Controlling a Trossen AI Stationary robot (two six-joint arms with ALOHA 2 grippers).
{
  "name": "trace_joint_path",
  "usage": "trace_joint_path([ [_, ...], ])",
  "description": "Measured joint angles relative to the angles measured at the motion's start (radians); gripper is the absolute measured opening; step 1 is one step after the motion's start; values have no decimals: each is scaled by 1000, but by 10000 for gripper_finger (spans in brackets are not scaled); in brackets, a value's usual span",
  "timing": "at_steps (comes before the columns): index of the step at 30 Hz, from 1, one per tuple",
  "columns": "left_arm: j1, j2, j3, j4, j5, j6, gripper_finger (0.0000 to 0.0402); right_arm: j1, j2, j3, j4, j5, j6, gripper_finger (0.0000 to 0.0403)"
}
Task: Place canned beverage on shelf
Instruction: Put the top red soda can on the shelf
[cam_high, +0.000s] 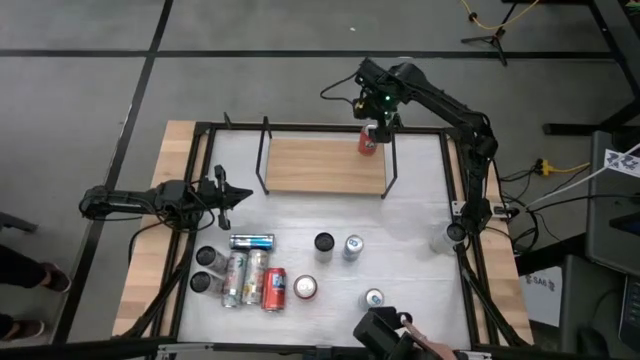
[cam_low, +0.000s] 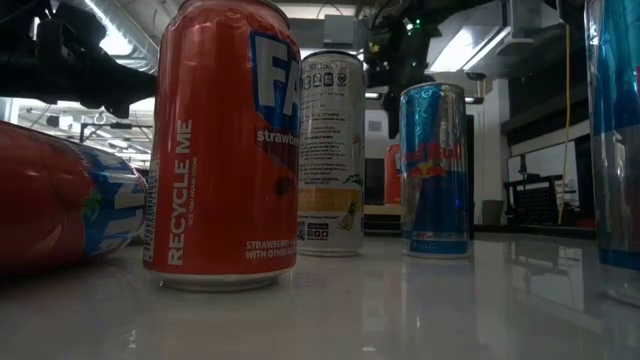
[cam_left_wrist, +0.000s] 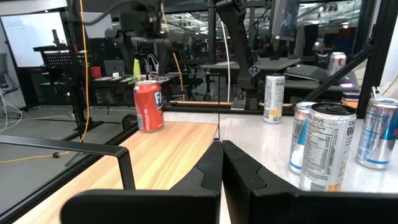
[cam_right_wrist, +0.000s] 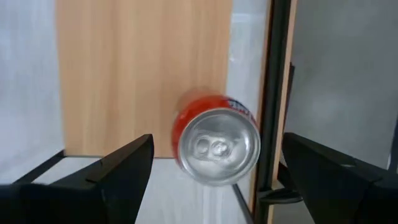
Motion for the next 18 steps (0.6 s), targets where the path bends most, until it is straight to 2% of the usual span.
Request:
trace_joint_path([
  [9,0,0,0,0,0,0,0,1,2,-82,23,35,-12,351],
  [18,0,0,0,0,0,0,0,1,2,-98,56,47,-12,351],
])
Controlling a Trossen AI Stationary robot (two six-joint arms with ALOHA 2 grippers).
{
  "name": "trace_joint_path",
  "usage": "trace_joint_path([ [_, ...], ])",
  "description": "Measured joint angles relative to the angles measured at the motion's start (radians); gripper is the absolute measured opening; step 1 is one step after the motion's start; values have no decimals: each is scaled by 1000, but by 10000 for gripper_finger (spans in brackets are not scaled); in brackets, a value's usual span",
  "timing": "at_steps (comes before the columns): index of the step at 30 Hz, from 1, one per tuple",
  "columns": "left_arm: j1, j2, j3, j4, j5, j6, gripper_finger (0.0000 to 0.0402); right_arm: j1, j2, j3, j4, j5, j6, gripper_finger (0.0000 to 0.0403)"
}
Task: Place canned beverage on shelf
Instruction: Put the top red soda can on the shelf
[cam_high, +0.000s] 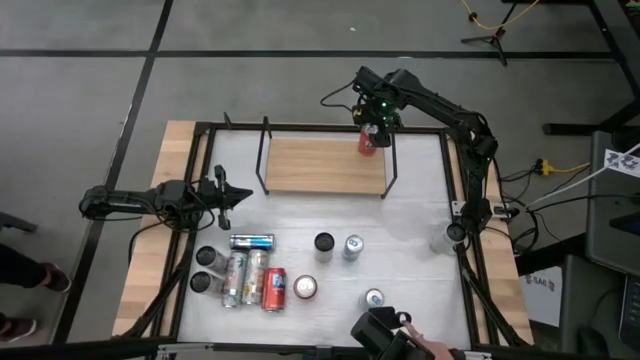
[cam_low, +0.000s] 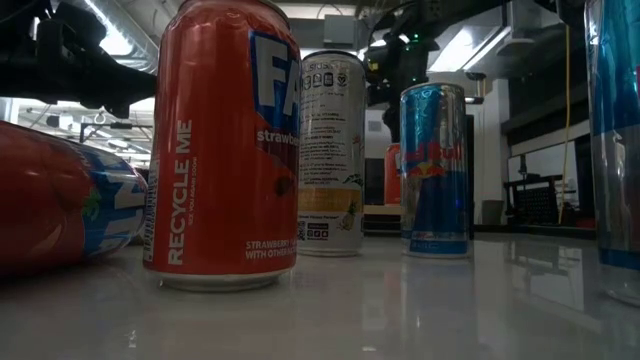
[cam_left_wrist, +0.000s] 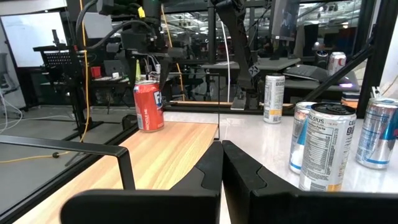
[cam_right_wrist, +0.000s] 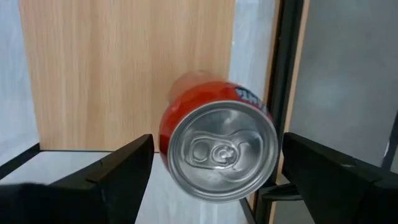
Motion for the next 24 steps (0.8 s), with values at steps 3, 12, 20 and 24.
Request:
trace_joint_path([
  [3,0,0,0,0,0,0,0,0,0,0,-1,0,9,345],
  [12,0,0,0,0,0,0,0,0,-1,1,-3,-10,20,263],
  [20,0,0,0,0,0,0,0,0,-3,2,-7,-14,127,252],
  [24,0,0,0,0,0,0,0,0,-3,2,-9,-12,187,253],
])
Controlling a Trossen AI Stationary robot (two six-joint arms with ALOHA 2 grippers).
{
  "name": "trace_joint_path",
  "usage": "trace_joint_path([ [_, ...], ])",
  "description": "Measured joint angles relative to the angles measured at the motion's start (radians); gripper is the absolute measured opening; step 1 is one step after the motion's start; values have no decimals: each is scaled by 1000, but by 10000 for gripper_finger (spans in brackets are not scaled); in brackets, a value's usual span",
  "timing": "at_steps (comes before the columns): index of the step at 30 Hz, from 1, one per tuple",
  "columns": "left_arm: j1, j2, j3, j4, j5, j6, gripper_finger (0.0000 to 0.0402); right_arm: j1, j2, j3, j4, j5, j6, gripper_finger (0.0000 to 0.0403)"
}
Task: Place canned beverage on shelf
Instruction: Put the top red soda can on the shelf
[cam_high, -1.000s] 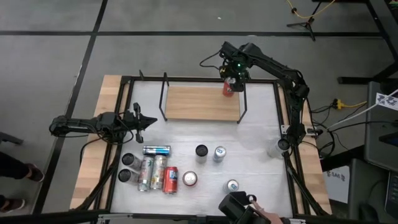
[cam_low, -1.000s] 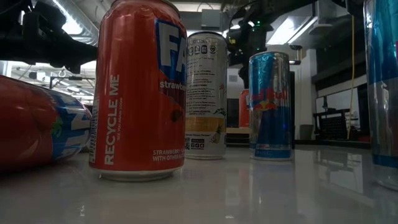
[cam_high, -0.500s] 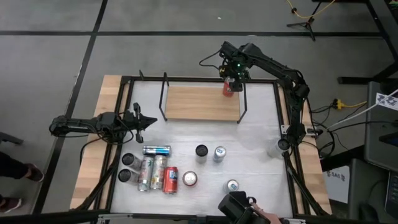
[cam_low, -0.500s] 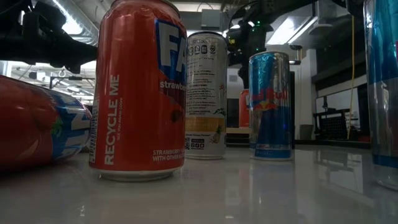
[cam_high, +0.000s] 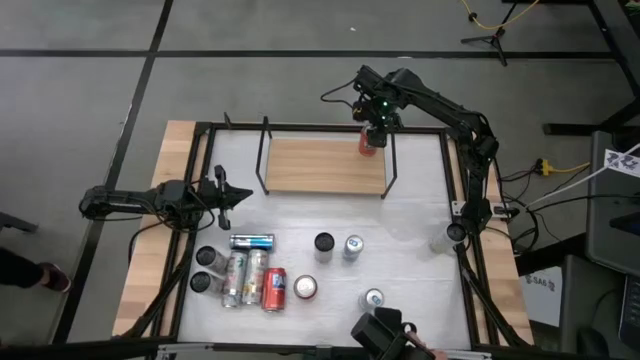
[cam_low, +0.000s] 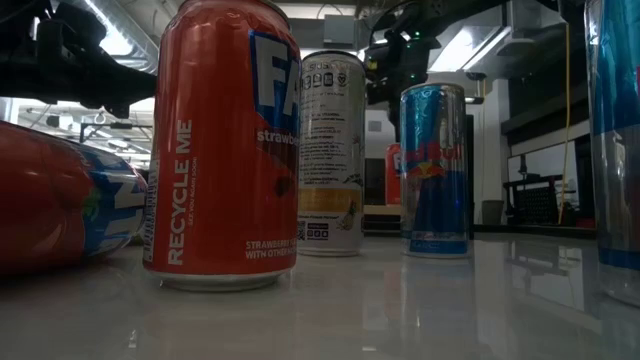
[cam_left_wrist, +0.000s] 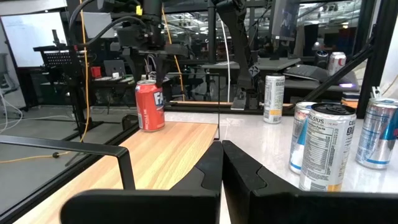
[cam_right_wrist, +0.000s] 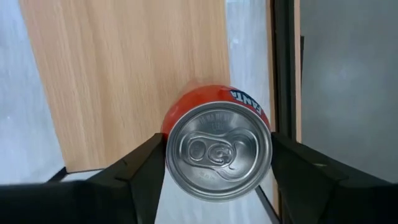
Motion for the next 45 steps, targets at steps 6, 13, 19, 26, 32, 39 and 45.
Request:
trace_joint_path([
  [6,0,0,0,0,0,0,0,0,0,0,0,3,105,254],
  [13,0,0,0,0,0,0,0,0,1,0,-1,3,285,254],
  [19,0,0,0,0,0,0,0,0,1,0,2,4,412,254],
  [26,0,0,0,0,0,0,0,0,2,-1,3,4,529,254],
  [32,0,0,0,0,0,0,0,0,2,-1,3,5,592,255],
  [39,0,0,0,0,0,0,0,0,2,-1,3,4,593,255],
  [45,0,0,0,0,0,0,0,0,2,-1,3,4,591,255],
])
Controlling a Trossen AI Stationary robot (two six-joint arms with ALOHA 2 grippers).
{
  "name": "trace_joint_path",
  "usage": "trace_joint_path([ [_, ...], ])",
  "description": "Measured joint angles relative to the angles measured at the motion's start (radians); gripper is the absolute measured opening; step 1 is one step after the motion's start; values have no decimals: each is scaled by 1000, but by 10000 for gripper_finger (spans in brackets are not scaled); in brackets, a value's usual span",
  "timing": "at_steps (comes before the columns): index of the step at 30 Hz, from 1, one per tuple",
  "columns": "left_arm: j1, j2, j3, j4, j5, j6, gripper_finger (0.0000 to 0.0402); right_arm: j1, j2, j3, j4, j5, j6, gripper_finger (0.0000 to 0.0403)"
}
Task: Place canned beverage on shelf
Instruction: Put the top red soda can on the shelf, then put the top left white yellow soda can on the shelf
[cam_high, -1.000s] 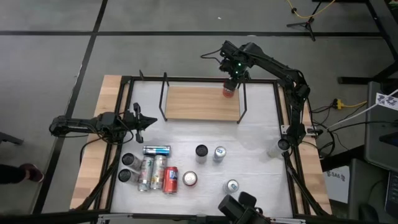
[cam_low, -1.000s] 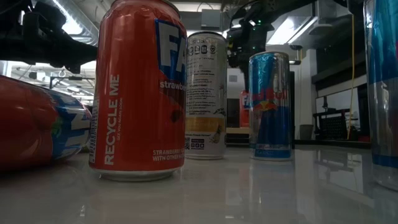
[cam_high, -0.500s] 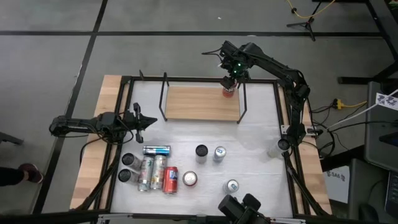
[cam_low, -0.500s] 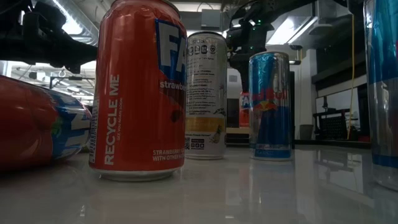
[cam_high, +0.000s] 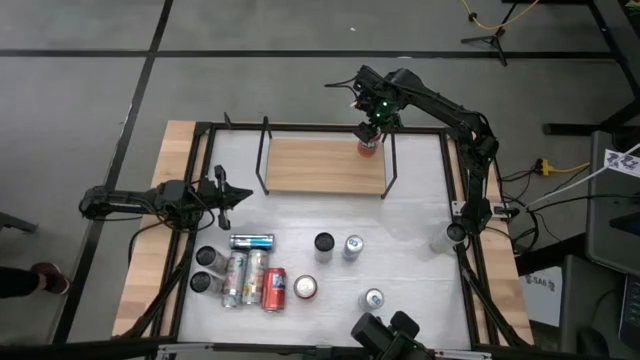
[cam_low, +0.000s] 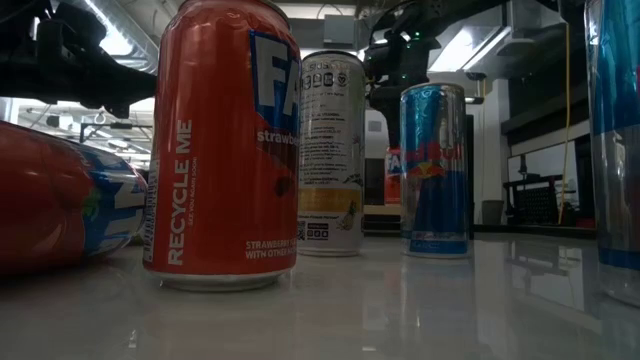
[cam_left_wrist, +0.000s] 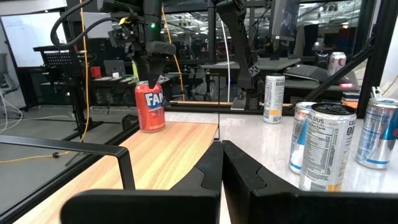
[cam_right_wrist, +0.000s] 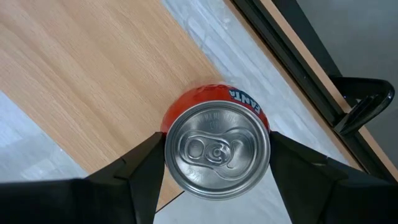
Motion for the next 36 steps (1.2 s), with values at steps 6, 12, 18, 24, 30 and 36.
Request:
trace_joint_path([
  [6,0,0,0,0,0,0,0,0,0,0,0,0,-2,255],
  [12,0,0,0,0,0,0,0,0,0,0,0,0,-3,255],
  [18,0,0,0,0,0,0,0,0,1,0,0,0,-3,255],
  [24,0,0,0,0,0,0,0,0,1,-1,3,-1,-5,273],
  [30,0,0,0,0,0,0,0,0,7,-5,4,-2,-5,331],
  [36,0,0,0,0,0,0,0,0,6,-5,7,-2,-5,362],
])
